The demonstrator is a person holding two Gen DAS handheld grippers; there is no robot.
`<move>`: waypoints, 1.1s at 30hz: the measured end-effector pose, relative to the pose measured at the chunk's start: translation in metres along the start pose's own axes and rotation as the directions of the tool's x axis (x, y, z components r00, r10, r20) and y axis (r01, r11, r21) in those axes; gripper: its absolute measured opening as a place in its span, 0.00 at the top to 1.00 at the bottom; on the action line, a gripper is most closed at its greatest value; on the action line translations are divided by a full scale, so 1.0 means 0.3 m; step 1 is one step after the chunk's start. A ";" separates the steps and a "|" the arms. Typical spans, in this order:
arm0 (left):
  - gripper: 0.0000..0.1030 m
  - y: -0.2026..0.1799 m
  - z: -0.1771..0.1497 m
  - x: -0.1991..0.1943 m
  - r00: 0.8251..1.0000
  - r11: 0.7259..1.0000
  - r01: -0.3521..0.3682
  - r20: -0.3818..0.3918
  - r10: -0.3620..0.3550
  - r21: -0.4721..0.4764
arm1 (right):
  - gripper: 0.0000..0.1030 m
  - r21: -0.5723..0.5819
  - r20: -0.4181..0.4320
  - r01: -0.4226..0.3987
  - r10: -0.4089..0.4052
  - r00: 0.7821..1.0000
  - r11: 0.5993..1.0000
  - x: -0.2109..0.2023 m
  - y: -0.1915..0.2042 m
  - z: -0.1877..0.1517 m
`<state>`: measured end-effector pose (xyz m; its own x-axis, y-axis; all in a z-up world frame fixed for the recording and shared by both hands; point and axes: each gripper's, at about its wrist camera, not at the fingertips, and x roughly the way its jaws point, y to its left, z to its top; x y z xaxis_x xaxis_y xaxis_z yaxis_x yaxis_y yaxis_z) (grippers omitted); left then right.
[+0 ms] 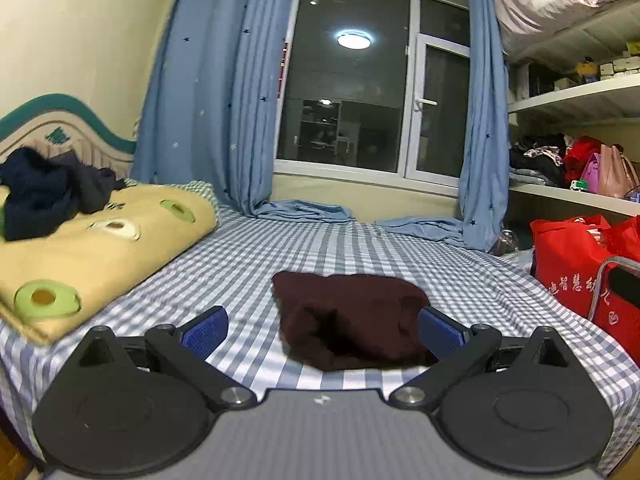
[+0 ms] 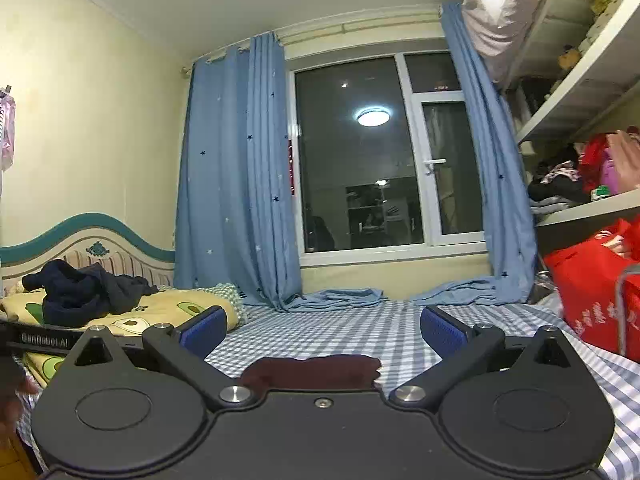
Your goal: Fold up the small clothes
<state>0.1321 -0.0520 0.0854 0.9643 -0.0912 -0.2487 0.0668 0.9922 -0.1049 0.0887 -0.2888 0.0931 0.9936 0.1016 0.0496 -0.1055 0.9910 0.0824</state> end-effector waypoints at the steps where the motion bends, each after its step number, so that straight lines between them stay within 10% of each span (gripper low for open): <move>1: 0.01 0.004 -0.032 -0.014 1.000 1.000 -0.017 0.005 0.017 0.003 | 0.00 -0.010 0.011 0.013 -0.013 1.000 1.000 -0.020 0.005 -0.014; 9: 0.01 0.043 -0.205 -0.104 0.984 0.984 -0.177 0.025 0.178 -0.029 | 0.00 0.047 0.004 0.114 -0.114 0.993 0.992 -0.152 0.047 -0.187; 19: 0.01 0.121 -0.353 -0.108 0.986 0.983 -0.165 -0.018 0.164 -0.081 | 0.00 0.055 -0.061 0.260 -0.257 0.965 0.964 -0.231 0.090 -0.360; 33: 0.01 0.164 -0.419 -0.025 0.982 0.983 -0.172 -0.086 0.167 -0.060 | 0.00 0.014 -0.102 0.213 -0.211 0.972 0.977 -0.169 0.142 -0.440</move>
<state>0.0959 -0.0132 -0.0389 0.9361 0.0686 -0.3450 -0.1160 0.9862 -0.1185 0.0393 -0.2403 -0.0374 0.9923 -0.1010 -0.0710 0.1081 0.9886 0.1050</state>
